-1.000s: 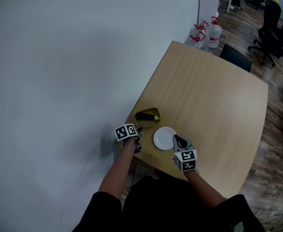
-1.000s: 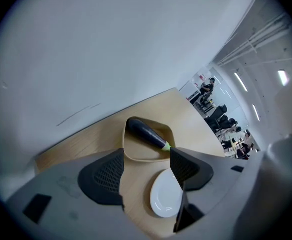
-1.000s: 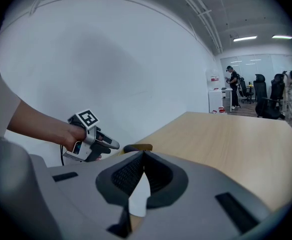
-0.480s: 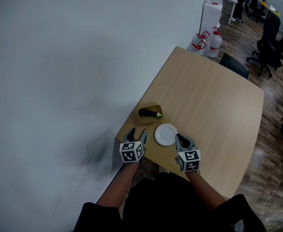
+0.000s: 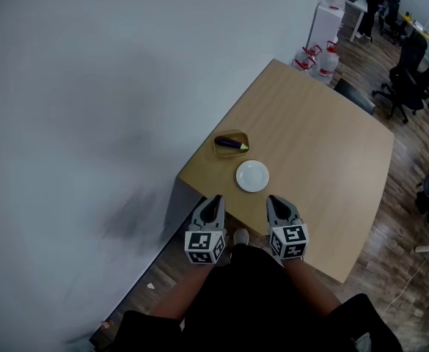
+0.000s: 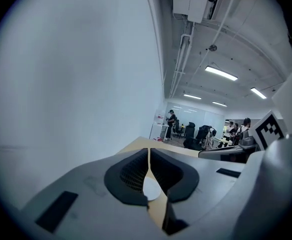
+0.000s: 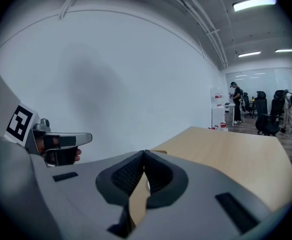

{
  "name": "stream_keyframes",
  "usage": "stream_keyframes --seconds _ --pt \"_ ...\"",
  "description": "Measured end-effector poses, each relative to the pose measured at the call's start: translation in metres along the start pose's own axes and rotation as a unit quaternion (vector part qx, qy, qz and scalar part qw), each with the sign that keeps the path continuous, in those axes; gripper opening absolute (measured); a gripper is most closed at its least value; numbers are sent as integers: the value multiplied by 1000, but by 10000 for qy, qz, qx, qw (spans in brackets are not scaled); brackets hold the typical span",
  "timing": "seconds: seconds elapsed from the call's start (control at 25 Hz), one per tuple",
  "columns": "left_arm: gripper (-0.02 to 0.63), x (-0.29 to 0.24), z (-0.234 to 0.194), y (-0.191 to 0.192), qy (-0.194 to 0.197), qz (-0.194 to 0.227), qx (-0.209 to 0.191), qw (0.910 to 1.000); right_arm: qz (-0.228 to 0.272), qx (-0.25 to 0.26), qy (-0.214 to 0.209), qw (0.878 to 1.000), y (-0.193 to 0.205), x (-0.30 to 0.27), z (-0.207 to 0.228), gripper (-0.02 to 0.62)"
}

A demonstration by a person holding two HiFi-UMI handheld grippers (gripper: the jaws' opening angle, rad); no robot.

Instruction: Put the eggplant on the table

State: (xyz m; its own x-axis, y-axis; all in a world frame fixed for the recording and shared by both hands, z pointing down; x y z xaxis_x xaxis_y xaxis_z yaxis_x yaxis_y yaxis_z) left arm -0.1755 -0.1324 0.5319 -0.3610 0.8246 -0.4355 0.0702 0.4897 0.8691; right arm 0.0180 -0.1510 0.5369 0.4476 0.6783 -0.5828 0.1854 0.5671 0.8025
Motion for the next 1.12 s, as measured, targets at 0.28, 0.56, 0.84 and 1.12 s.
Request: stream_keyframes --seconds 0.28,0.56,0.84,1.12 --pt "17 75 34 26 -74 246 -58 9997 252 125 -81 9996 25 59 -45 60" --pt "17 138 61 58 -460 353 -339 9977 329 494 -72 9982 59 115 -89 60" --pt "17 173 67 74 -572 467 -85 9972 293 676 -181 9971 76 136 -108 60" --pt "17 179 66 75 -526 495 -112 9973 379 774 -189 9961 75 140 -118 60"
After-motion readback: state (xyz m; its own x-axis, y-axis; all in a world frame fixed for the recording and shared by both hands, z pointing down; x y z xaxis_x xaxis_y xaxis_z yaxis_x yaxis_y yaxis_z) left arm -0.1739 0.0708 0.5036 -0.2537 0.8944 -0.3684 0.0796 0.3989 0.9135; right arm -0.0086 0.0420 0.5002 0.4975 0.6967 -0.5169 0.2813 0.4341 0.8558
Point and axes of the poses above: the fingertips, and each gripper's own axes: x backward along the fingers, z to its right, y out of its underside, the point moved 5 cm from there along x, backward along the fingers, and after that the axes turned 13 degrees about -z, right-handed, at the moved point
